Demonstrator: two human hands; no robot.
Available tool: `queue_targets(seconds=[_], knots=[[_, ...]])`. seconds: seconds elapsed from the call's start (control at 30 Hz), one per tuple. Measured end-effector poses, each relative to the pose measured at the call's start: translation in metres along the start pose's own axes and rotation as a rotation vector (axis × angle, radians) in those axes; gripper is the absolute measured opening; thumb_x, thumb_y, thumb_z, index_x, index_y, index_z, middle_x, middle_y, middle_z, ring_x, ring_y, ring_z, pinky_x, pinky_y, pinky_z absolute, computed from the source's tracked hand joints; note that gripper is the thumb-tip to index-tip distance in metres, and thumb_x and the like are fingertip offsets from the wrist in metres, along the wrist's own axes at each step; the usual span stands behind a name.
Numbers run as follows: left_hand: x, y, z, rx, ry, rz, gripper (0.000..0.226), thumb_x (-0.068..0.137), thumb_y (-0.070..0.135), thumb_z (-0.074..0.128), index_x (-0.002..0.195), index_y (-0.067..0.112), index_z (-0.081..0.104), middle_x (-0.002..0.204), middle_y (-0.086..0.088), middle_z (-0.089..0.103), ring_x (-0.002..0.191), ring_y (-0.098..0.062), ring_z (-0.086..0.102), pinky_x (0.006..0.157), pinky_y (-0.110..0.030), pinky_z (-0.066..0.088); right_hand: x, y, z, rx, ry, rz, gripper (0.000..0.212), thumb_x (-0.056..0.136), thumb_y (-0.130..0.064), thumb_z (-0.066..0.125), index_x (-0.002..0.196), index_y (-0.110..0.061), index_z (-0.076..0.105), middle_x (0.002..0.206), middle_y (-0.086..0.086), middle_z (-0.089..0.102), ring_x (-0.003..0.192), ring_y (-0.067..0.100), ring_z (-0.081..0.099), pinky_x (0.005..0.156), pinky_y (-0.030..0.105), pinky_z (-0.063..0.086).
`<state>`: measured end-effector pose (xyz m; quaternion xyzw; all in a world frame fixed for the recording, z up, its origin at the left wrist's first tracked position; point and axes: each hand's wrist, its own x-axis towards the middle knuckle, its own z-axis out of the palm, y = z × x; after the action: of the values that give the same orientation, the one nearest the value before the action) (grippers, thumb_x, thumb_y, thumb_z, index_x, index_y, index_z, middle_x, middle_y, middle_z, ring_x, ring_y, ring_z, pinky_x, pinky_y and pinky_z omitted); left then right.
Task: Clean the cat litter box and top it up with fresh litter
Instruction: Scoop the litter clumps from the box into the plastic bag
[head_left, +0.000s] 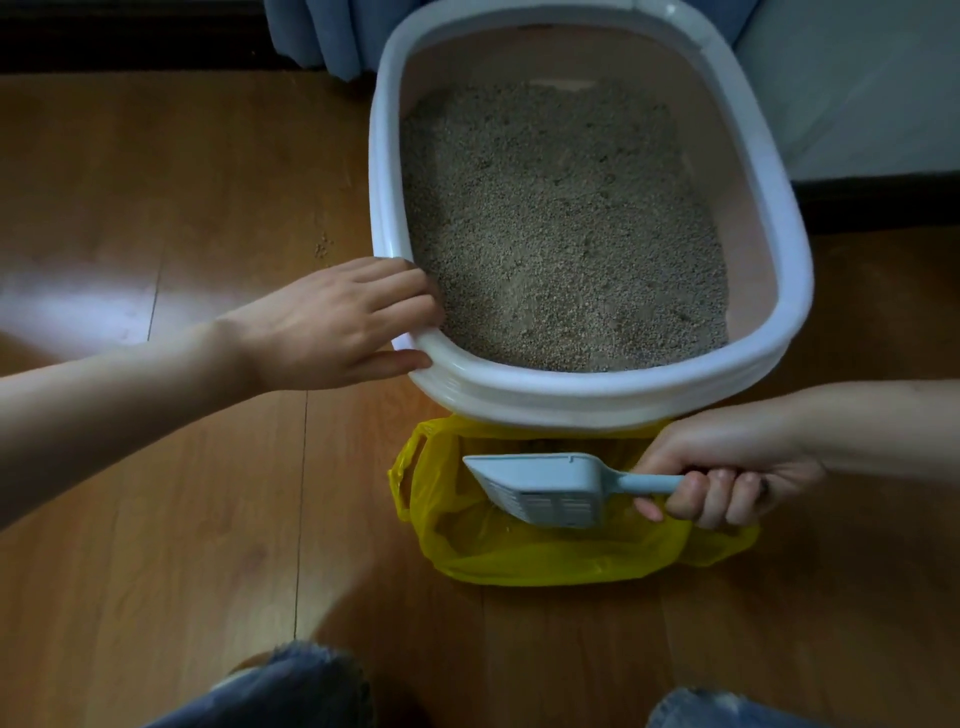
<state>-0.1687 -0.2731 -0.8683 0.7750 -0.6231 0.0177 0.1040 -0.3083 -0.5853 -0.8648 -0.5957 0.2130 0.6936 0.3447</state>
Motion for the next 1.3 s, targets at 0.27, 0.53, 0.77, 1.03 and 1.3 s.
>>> queue_targets(seconds=[0.27,0.53,0.77,1.03,1.3], knots=[[-0.005,-0.010,-0.004,0.019,0.000,-0.066,0.038,0.099,0.041,0.053,0.109,0.005,0.063,0.110,-0.011,0.059,0.105,-0.031,0.058,0.093,-0.039,0.047,-0.057,-0.032,-0.026,-0.134,-0.113,-0.262,0.039,0.084,-0.052,0.059,0.067,-0.017,0.061,0.045,-0.005,0.032,0.033,0.003,0.020,0.036,0.010,0.017],[-0.003,-0.021,-0.008,0.048,-0.017,-0.105,0.047,0.096,0.052,0.053,0.110,0.009,0.065,0.111,-0.006,0.060,0.110,-0.025,0.056,0.097,-0.036,0.045,-0.086,-0.081,-0.082,-0.191,0.574,-0.534,0.034,0.083,-0.040,0.061,0.065,-0.012,0.067,0.043,0.000,0.042,0.032,0.009,0.031,0.034,0.018,0.026],[0.005,-0.046,-0.019,0.071,-0.057,-0.115,0.061,0.090,0.064,0.054,0.114,0.009,0.065,0.116,-0.005,0.060,0.114,-0.022,0.055,0.101,-0.033,0.043,-0.086,-0.116,-0.159,-0.682,1.228,-0.422,0.032,0.093,-0.035,0.056,0.079,-0.012,0.073,0.078,0.012,0.069,0.064,0.020,0.057,0.056,0.030,0.039],[0.031,-0.071,-0.016,0.255,-0.086,-0.530,0.086,0.096,0.070,0.022,0.145,0.002,0.040,0.154,-0.017,0.033,0.145,-0.031,0.027,0.120,-0.034,0.015,-0.084,-0.160,-0.216,-0.820,1.192,-0.144,0.022,0.087,-0.020,0.060,0.066,-0.017,0.056,0.067,0.000,0.055,0.060,0.014,0.049,0.053,0.026,0.037],[0.031,-0.067,0.009,0.171,-0.091,-0.580,0.072,0.105,0.053,0.011,0.151,-0.002,0.021,0.159,-0.021,0.016,0.150,-0.027,0.011,0.119,-0.035,0.005,-0.046,-0.225,-0.216,-0.910,1.152,-0.462,0.013,0.089,-0.018,0.059,0.077,-0.014,0.063,0.066,-0.001,0.053,0.057,0.014,0.047,0.053,0.026,0.038]])
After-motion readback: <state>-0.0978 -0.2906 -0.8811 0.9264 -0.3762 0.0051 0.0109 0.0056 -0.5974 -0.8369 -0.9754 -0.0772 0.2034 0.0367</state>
